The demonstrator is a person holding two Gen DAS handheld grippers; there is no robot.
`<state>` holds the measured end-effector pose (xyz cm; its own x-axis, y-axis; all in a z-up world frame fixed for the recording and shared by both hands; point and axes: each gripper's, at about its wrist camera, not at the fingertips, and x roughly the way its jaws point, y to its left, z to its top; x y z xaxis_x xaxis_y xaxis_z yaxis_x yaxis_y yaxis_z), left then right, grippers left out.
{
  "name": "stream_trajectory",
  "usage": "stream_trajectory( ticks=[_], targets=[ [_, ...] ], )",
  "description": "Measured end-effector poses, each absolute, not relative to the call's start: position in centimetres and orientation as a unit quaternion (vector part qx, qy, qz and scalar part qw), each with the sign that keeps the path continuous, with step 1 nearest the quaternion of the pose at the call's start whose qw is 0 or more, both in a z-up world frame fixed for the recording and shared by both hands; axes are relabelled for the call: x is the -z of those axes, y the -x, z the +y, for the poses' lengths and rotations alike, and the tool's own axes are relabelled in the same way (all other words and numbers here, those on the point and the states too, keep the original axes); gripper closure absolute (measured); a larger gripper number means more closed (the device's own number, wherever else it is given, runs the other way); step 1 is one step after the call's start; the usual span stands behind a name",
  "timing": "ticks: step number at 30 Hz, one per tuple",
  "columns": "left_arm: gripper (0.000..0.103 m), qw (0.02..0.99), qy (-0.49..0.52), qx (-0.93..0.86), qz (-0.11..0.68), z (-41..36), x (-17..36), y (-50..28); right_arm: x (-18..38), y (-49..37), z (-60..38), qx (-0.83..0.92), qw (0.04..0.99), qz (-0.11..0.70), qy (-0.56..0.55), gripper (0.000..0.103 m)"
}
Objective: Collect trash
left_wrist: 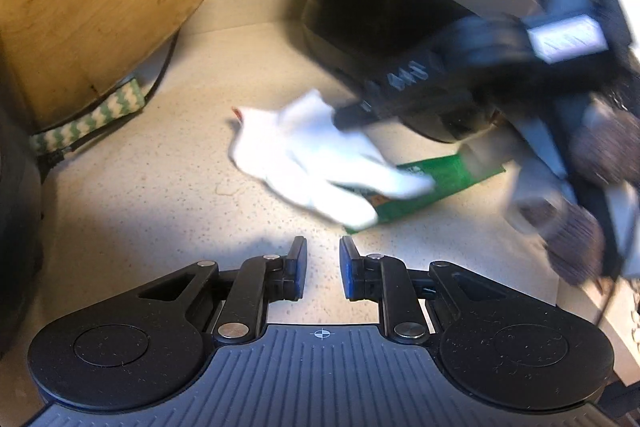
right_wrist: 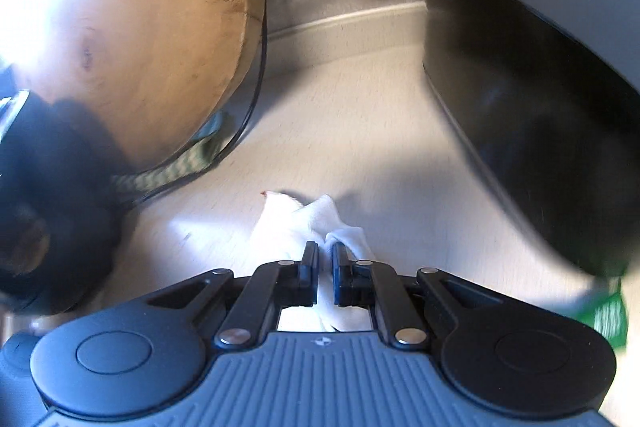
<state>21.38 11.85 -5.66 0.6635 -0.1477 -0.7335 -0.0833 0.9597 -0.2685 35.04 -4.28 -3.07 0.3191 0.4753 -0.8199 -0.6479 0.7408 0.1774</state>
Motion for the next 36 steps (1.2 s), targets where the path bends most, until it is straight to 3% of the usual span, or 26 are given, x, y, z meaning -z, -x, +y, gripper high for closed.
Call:
stream_trajectory(
  ticks=[7,12,13,17,23,28,32,36],
  targets=[
    [0.083,0.909,0.175,0.031,0.378,13.3,5.5,-21.1,3.4,-28.1,-12.7,-0.318,0.813,0.486,0.034,0.096],
    [0.083,0.911,0.163,0.133,0.354,11.5,6.2,-24.8,4.4,-24.8,-17.6,-0.203,0.864,0.454,0.083,0.093],
    [0.083,0.91,0.15,0.156,0.353,10.7,6.1,-25.8,4.4,-24.3,-18.3,-0.187,0.87,0.448,0.085,0.088],
    [0.083,0.912,0.092,0.197,0.347,6.8,5.2,-30.5,4.0,-21.8,-20.8,-0.165,0.889,0.426,0.034,0.047],
    [0.083,0.9,0.105,0.156,0.392,4.7,8.3,-37.8,5.4,-17.6,-20.6,-0.185,0.883,0.431,0.006,0.046],
    [0.081,0.85,0.134,0.219,0.46,5.0,10.3,-37.6,4.6,-15.5,-23.2,-0.157,0.9,0.407,0.014,0.045],
    [0.081,0.877,0.036,0.242,0.414,3.4,7.7,-34.0,5.5,-15.0,-24.9,-0.141,0.896,0.421,-0.021,0.044],
    [0.076,0.861,-0.157,0.298,0.382,-1.2,6.8,-31.2,6.1,-14.7,-25.2,-0.14,0.896,0.42,-0.031,0.044]
  ],
)
